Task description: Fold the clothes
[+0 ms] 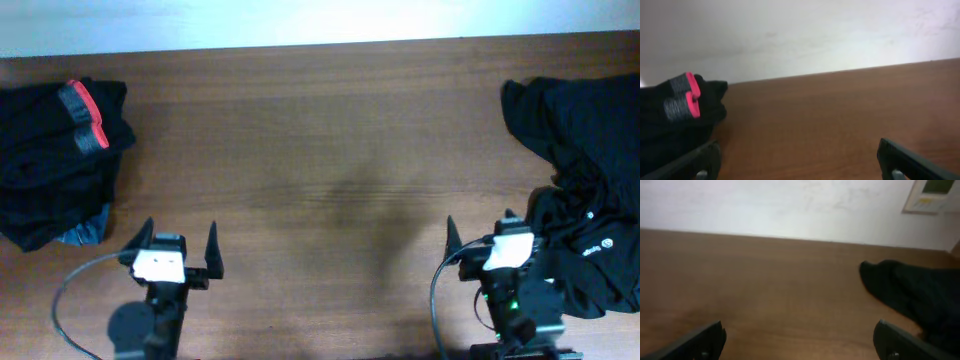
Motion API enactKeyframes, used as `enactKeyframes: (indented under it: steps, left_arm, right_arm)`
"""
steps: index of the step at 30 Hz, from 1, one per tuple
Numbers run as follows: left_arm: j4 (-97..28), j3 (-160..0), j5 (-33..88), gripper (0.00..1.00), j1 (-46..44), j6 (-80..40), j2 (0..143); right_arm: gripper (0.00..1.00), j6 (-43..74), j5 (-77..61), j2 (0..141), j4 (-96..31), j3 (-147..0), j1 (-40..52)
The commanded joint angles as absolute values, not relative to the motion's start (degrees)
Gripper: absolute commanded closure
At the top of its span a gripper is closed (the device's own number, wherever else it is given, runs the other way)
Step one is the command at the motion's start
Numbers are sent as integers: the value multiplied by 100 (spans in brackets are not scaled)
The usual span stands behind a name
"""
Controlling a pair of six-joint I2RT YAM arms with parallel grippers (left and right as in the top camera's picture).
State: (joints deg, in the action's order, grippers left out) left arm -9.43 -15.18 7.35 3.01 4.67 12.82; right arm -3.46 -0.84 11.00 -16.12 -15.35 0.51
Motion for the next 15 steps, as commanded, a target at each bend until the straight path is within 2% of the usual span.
enactKeyframes:
  steps: [1, 10, 15]
  left_arm:
    - [-1199, -2561, 814, 1, 276, 346, 2215]
    - [-3323, -5395, 812, 1, 276, 351, 4882]
    - [-4084, -6038, 821, 0, 276, 346, 5612]
  right_arm:
    - [1, -246, 119, 1957, -1951, -2460, 30]
    - [1, -250, 34, 4694, -3634, -4901, 32]
    - [1, -250, 43, 5450, -3964, -5356, 30]
